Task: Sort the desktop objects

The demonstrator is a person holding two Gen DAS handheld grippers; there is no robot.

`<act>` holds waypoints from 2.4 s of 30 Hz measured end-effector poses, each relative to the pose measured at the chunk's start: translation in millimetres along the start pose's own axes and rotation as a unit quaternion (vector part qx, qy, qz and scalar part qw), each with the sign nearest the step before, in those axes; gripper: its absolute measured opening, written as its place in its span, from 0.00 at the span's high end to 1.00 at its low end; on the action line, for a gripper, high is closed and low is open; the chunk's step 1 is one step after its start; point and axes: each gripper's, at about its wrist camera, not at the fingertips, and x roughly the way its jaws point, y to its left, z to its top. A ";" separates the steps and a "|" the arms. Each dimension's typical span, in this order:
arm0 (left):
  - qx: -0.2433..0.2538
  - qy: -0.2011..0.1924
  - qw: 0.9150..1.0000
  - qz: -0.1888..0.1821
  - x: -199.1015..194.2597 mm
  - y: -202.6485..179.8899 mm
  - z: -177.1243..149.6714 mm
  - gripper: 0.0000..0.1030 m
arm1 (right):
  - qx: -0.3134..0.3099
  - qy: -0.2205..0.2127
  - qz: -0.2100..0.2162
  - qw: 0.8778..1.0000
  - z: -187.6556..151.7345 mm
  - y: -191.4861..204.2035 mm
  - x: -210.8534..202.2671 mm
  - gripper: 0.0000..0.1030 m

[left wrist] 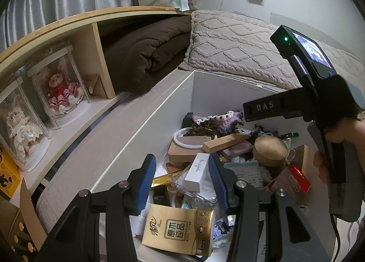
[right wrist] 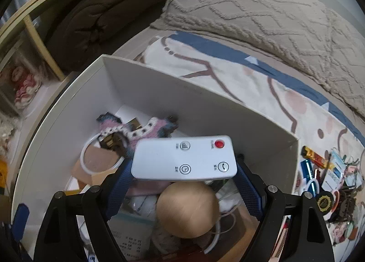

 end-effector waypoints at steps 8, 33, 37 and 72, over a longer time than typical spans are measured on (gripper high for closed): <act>-0.003 -0.001 1.000 -0.001 0.0 -0.4 0.7 0.53 | 0.013 -0.018 0.019 1.000 0.9 -7.7 -3.8 0.00; -0.029 -0.011 1.000 -0.002 1.1 6.1 2.2 0.01 | -0.046 -0.099 0.057 0.992 -36.4 -17.4 -53.2 0.00; -0.038 -0.010 0.999 -0.002 1.5 8.3 1.1 0.00 | -0.056 -0.105 0.069 0.991 -50.0 -19.4 -62.2 0.00; -0.038 -0.074 0.996 -0.037 -70.6 -37.7 -16.1 0.00 | -0.078 -0.204 0.060 0.974 -140.5 -80.8 -157.0 0.00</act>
